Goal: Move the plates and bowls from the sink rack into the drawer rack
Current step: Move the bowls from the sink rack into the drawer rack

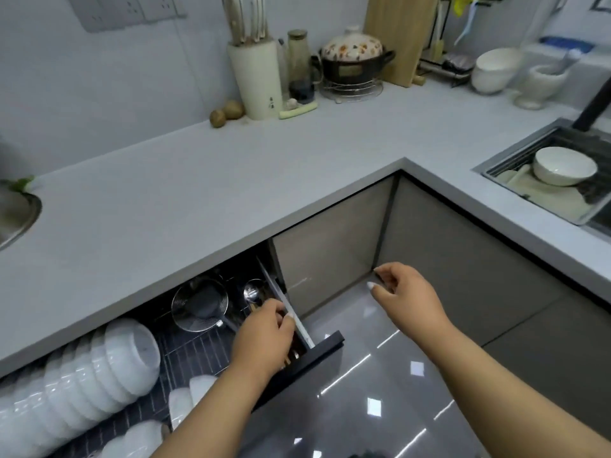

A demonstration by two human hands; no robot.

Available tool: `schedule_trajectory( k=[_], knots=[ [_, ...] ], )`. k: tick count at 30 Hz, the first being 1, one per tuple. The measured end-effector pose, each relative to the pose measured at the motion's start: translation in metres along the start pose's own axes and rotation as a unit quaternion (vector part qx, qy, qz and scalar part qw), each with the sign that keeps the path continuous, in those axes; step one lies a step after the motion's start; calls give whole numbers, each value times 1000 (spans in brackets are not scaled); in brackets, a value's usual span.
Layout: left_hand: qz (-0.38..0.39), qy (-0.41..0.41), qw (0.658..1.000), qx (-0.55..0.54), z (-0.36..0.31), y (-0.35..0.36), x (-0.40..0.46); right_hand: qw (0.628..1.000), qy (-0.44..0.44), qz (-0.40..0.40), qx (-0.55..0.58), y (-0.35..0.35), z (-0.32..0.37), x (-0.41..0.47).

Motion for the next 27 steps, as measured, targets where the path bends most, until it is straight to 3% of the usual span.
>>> schedule_trajectory(
  k=[12,27],
  knots=[
    [63,155,984,63,-220,116,40,987,98,-123,16,-166,-138,27],
    [138,290,943,85,-357,211,81,956,198,-211,40,-254,-231,31]
  ],
)
Point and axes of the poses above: each hand's wrist, its own x-axis towards the middle knuckle, its own y-axis out of the palm, z = x × y, the point moved 10 cm from there along x, towards the middle knuckle
